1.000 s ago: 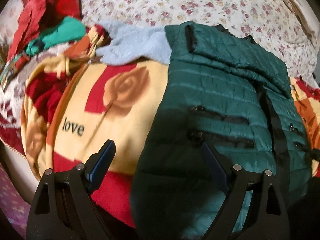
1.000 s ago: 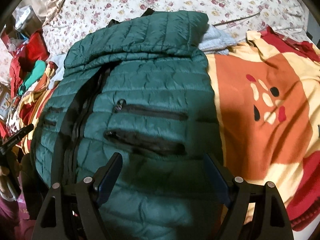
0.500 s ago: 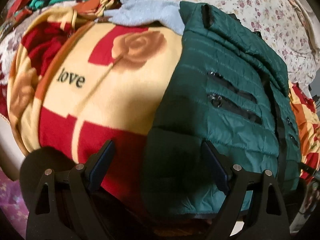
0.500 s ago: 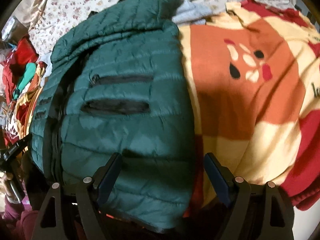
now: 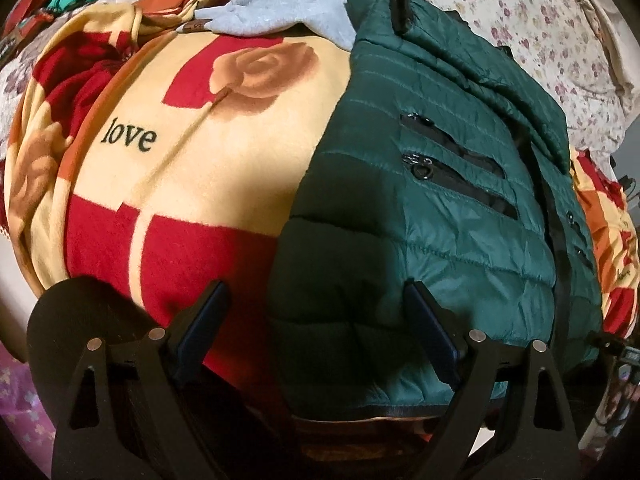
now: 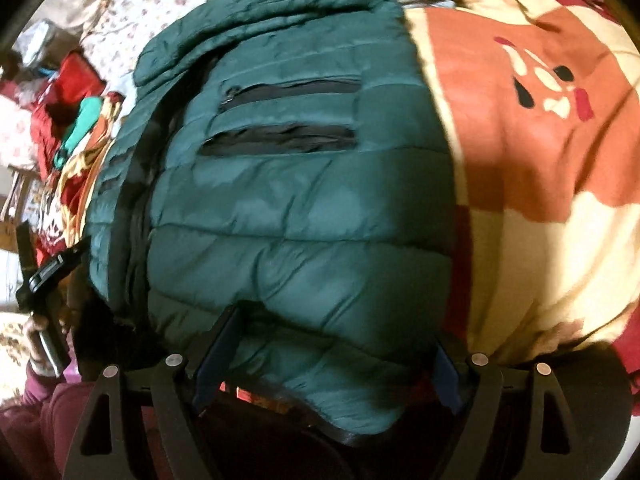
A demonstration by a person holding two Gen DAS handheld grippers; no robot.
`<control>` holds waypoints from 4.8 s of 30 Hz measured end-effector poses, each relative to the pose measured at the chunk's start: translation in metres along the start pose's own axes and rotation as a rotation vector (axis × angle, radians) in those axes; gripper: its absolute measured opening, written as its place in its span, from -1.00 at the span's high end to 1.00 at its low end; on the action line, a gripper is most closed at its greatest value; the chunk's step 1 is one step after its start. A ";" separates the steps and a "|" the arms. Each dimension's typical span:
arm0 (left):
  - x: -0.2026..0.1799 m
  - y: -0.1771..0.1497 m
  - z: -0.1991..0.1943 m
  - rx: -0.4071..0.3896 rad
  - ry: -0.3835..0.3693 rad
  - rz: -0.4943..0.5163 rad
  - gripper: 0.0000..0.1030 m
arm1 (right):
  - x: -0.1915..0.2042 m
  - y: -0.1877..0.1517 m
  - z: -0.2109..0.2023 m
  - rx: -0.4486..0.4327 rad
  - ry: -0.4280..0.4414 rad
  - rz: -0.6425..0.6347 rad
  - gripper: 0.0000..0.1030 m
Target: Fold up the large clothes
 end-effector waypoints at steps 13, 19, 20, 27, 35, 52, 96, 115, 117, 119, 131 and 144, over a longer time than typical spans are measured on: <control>-0.006 -0.004 0.002 0.002 0.025 0.027 -0.74 | 0.012 -0.001 -0.004 -0.052 0.038 -0.086 -0.25; -0.008 -0.005 0.004 -0.012 0.040 0.037 -0.74 | 0.009 0.004 0.006 -0.064 0.057 -0.075 -0.27; -0.008 -0.005 0.005 -0.015 0.043 0.037 -0.74 | 0.008 0.004 0.009 -0.075 0.064 -0.063 -0.27; -0.019 -0.007 -0.004 -0.045 0.048 0.093 0.32 | 0.009 0.003 0.001 -0.115 0.040 -0.108 0.30; -0.027 0.003 -0.030 -0.104 0.073 0.141 0.79 | 0.018 0.014 -0.034 -0.189 0.060 -0.159 0.59; -0.050 0.086 -0.097 -0.334 0.049 0.101 0.80 | 0.035 0.082 -0.118 -0.439 0.116 -0.179 0.59; -0.101 0.343 -0.013 -0.384 0.302 -0.067 0.80 | -0.027 0.358 -0.103 -0.492 -0.034 0.031 0.60; -0.101 0.359 0.036 -0.341 0.351 -0.070 0.77 | -0.038 0.359 -0.100 -0.539 0.062 0.087 0.30; -0.101 0.359 0.037 -0.341 0.351 -0.068 0.77 | -0.032 0.349 -0.111 -0.571 0.044 0.070 0.24; -0.100 0.359 0.037 -0.342 0.348 -0.070 0.77 | -0.028 0.339 -0.123 -0.615 0.017 0.063 0.06; -0.101 0.356 0.035 -0.352 0.347 -0.065 0.69 | 0.093 0.335 -0.092 -0.592 -0.068 -0.340 -0.34; -0.079 0.340 -0.020 -0.456 0.196 -0.091 -0.53 | 0.110 0.434 0.010 -0.453 -0.192 -0.286 -0.35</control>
Point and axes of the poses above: each gripper's, at about its wrist camera, not at the fingertips, and z roughly the way its jaws point, x to its left, y to its top, the point moved 6 cm from there along z, roughly the way its jaws point, and after that the axes turned 10 degrees about x, right-handed, at the moved point
